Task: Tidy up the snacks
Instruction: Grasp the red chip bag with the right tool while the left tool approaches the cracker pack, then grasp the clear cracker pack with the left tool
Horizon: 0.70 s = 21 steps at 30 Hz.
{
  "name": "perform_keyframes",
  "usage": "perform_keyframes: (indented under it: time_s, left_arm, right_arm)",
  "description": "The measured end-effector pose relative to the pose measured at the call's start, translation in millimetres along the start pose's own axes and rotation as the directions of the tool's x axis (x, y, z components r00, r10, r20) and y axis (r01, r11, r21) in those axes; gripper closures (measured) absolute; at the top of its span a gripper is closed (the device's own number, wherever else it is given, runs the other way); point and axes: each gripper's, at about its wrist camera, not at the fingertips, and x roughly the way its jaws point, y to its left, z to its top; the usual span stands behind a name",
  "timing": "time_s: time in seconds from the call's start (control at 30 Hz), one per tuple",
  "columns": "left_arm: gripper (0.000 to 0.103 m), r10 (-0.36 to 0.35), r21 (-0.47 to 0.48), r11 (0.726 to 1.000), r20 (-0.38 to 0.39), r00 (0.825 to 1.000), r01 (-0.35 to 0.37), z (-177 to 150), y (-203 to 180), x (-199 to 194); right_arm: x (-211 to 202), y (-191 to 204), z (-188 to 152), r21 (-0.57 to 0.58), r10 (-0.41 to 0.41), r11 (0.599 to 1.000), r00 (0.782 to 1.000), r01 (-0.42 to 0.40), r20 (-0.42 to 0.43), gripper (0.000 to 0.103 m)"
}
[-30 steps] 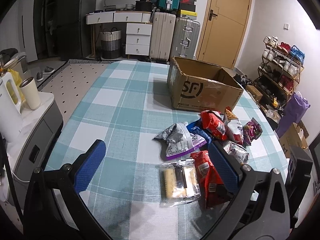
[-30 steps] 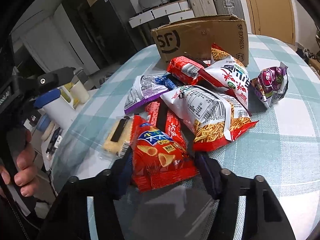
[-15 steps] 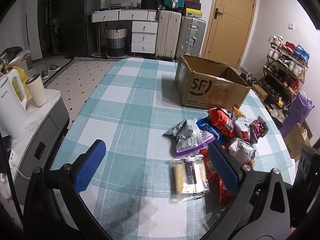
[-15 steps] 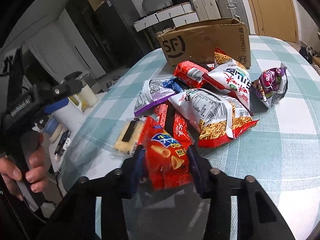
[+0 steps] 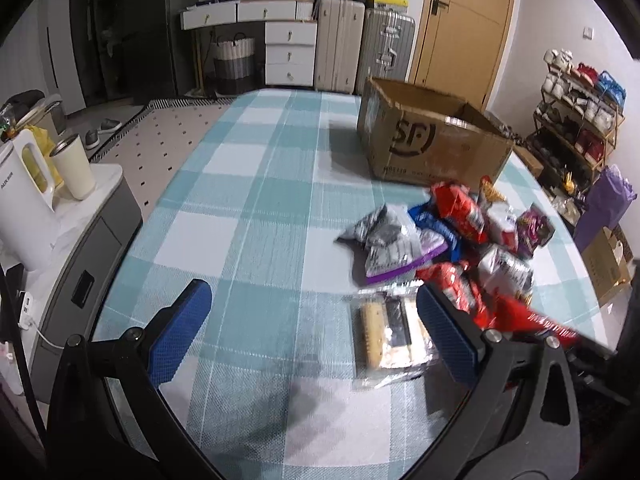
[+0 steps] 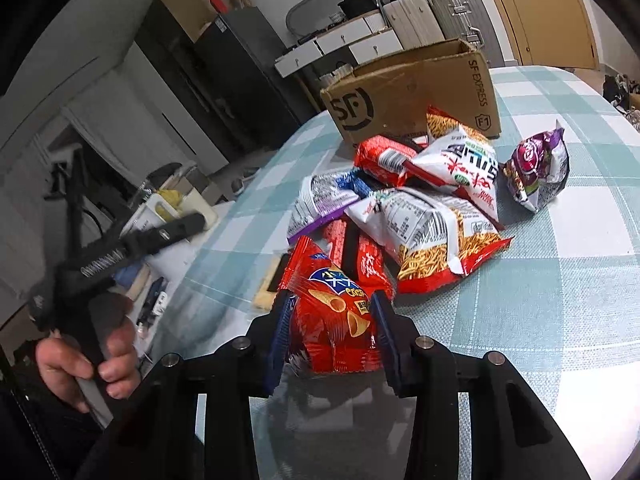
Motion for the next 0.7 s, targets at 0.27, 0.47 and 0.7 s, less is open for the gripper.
perform_keyframes:
  time_s: [0.27,0.47,0.7]
  left_arm:
    - [0.001,-0.011,0.027,1.000,-0.064,0.998,0.013,-11.9,-14.1,24.0]
    - [0.001,-0.007,0.069,0.998,-0.104,0.995,0.015,-17.8,-35.0,41.2]
    - [0.001,0.010,0.093,0.996,-0.131,0.991,0.002,-19.9,-51.3,60.0]
  right_arm:
    - [-17.9,-7.1,3.1,0.019,0.007,1.000,0.999,-0.008,0.046,0.063]
    - [-26.3,-10.7,1.7,0.019,0.006,1.000,0.998,-0.008,0.066,0.063]
    - [-33.0,-18.1,-1.6,0.029,-0.004,1.000,0.997,0.002,0.078,0.063]
